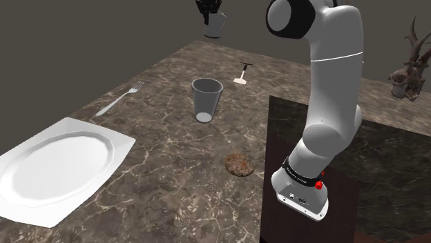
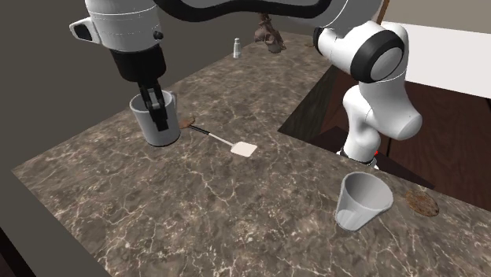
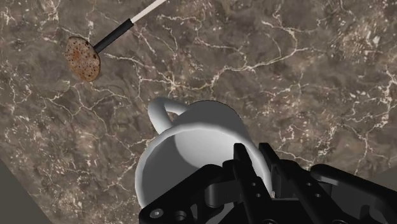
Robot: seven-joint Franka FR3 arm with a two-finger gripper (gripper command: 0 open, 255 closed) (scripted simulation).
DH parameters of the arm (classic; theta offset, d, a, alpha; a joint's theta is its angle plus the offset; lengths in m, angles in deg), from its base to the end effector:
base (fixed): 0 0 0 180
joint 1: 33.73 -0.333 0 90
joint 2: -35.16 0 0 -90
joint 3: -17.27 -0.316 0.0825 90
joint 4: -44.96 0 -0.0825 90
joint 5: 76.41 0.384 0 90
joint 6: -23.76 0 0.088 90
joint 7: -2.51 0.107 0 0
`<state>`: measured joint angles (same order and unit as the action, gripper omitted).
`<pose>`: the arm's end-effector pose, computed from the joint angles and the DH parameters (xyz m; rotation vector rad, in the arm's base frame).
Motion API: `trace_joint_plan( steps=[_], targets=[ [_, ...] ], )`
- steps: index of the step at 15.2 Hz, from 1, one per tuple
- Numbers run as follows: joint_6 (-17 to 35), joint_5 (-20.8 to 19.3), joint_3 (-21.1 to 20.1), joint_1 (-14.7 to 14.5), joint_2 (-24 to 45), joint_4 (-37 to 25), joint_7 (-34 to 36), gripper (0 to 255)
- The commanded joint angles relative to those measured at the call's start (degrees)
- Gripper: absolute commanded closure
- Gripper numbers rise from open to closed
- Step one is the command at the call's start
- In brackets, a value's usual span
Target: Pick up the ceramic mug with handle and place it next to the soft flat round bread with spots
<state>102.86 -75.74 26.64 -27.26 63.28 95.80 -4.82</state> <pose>0.6534 -0.1475 0.6233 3.0697 -0.1951 -0.0073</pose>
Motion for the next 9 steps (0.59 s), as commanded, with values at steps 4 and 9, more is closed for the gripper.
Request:
trace_joint_plan(
  steps=[4,9],
  targets=[
    [0.35,-0.8,-0.13,-2.07,-4.87,5.31,1.68,255],
    [5.75,-3.03,-1.58,-6.77,-17.58,23.61,7.02,255]
  ],
)
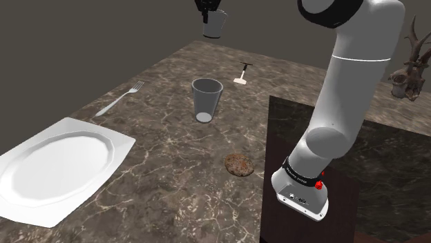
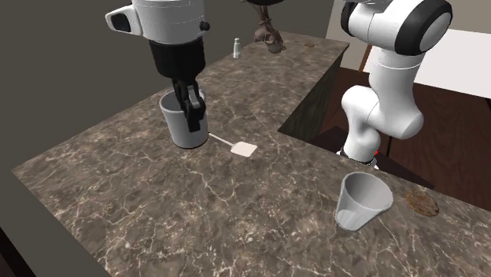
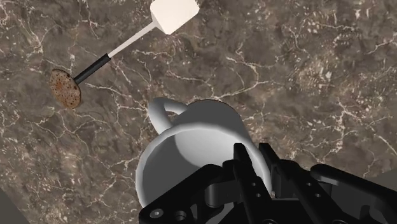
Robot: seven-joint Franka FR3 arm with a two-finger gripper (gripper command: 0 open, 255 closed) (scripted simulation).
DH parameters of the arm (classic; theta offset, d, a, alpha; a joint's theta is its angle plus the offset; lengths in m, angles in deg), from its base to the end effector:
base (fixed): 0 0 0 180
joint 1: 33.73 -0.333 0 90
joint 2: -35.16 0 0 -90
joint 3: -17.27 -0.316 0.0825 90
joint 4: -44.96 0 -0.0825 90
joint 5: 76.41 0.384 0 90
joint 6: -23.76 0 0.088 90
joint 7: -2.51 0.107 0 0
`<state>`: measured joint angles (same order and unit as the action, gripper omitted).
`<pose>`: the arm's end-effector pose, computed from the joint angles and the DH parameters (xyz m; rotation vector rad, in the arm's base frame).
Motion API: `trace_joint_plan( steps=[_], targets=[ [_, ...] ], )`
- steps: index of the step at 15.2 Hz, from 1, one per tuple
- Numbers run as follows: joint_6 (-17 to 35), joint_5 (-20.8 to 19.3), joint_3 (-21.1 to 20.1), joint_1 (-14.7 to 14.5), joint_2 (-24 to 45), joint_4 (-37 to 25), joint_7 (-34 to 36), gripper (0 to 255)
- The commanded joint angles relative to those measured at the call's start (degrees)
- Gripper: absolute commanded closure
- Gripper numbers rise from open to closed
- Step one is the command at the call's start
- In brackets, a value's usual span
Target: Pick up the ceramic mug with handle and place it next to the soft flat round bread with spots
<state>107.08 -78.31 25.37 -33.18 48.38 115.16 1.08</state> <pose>0.6060 -0.0837 0.6420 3.0705 -0.1940 -0.0078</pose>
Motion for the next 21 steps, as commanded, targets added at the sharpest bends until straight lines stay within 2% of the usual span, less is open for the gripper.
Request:
trace_joint_plan(
  steps=[1,10,21],
  targets=[
    [2.15,-0.79,-0.72,-1.63,-4.72,6.96,2.25,255],
    [4.66,-2.03,-5.79,-7.17,-19.39,24.76,12.89,255],
    [4.0,0.32,-14.08,-12.74,-30.87,36.32,26.49,255]
  ],
)
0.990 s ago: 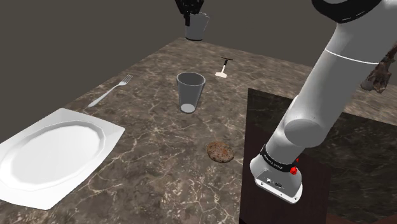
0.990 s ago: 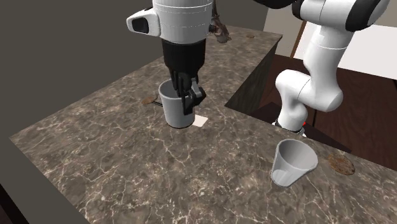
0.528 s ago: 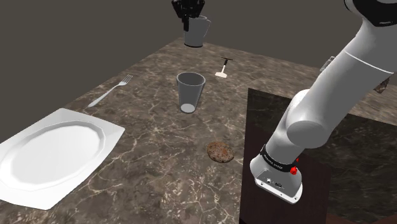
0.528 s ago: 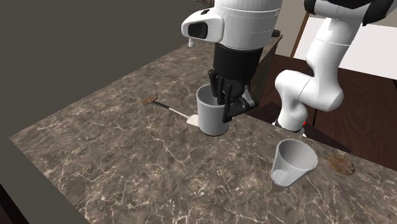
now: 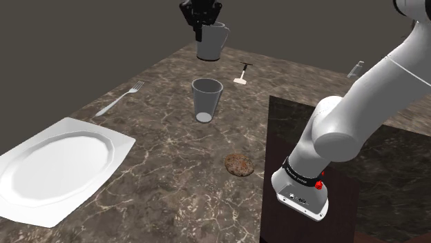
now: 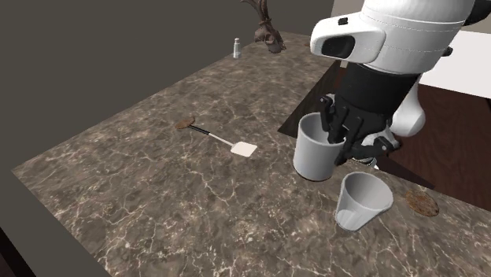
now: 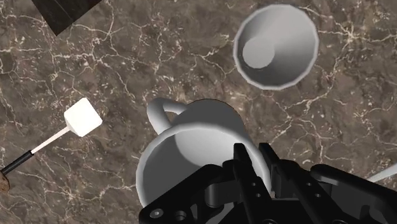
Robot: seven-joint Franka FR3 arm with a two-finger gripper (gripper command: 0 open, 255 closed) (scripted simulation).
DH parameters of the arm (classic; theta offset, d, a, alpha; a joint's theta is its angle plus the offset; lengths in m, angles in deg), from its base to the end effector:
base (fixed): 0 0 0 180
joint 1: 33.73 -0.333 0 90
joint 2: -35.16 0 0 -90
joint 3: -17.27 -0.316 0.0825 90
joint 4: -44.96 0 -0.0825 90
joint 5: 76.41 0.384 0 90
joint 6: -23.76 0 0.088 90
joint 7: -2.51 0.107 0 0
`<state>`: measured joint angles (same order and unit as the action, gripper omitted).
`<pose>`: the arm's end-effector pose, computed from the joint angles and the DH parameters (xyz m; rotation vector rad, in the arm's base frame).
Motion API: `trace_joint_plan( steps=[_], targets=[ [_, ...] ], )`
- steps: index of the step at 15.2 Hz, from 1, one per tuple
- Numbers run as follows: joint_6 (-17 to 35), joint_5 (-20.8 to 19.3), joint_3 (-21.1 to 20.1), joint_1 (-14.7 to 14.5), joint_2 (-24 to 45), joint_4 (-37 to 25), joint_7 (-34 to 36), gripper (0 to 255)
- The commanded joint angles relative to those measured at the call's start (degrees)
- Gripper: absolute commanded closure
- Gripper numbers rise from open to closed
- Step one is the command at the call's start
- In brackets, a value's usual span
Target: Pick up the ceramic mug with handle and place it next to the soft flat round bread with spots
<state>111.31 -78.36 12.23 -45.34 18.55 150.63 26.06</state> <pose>0.4370 0.1330 0.6385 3.0706 -0.1928 -0.0085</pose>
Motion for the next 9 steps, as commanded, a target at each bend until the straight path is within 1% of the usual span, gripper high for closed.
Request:
trace_joint_plan(
  steps=[1,9],
  targets=[
    [-0.38,0.74,-1.77,-1.08,-1.76,1.47,2.8,255],
    [-1.61,4.19,-8.95,-5.0,-5.53,4.11,13.33,255]
  ],
)
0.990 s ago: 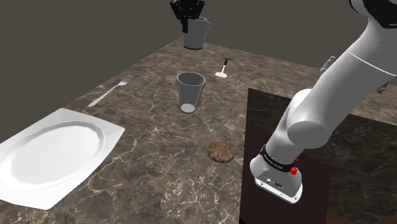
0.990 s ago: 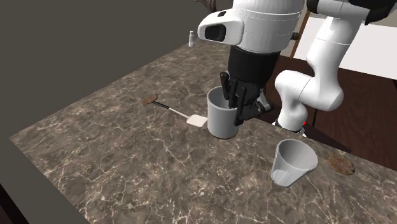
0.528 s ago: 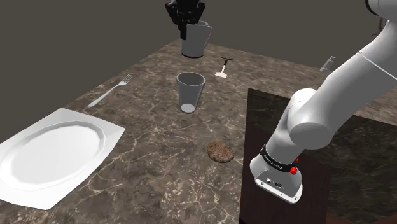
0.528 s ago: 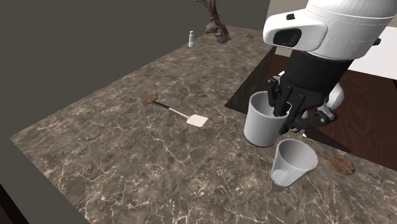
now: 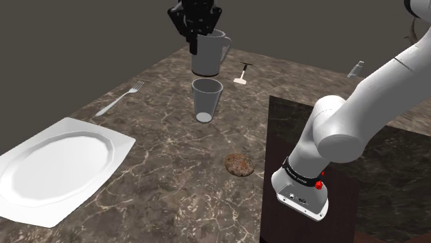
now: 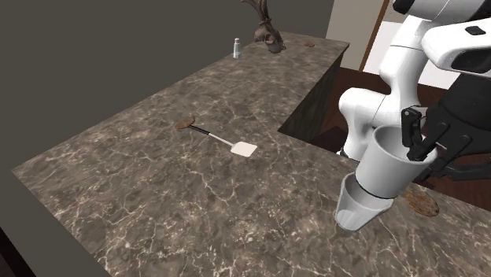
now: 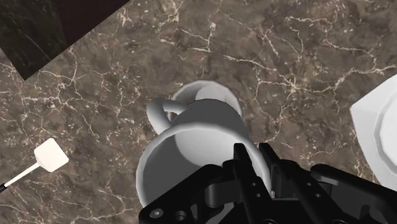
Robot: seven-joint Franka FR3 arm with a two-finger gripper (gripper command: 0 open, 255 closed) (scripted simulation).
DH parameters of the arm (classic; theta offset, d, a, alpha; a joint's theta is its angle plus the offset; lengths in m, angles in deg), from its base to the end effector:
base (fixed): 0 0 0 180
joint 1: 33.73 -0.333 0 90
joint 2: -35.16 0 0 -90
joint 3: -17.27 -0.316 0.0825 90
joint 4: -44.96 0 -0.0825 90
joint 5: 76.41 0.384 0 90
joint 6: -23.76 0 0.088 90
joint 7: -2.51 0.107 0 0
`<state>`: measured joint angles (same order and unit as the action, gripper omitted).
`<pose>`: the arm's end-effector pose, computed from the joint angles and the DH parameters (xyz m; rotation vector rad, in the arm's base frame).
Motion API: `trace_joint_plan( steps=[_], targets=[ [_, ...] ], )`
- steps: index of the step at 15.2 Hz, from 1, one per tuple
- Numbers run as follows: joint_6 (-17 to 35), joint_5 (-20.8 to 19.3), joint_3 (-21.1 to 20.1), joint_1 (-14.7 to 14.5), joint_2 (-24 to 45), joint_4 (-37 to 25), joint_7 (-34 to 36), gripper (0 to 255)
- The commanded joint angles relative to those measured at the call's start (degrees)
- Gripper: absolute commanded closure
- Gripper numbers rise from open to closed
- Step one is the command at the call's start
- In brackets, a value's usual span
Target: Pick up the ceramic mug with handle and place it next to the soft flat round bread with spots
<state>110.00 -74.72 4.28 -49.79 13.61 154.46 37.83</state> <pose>0.3646 0.2278 0.6388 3.0700 -0.1922 -0.0075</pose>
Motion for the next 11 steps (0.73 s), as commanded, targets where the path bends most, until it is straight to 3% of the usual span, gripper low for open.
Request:
trace_joint_plan(
  steps=[1,11],
  targets=[
    [-0.44,1.01,-1.95,-1.04,-0.8,0.32,2.92,255],
    [-1.51,4.85,-12.29,-5.38,0.62,-2.69,17.37,255]
  ],
)
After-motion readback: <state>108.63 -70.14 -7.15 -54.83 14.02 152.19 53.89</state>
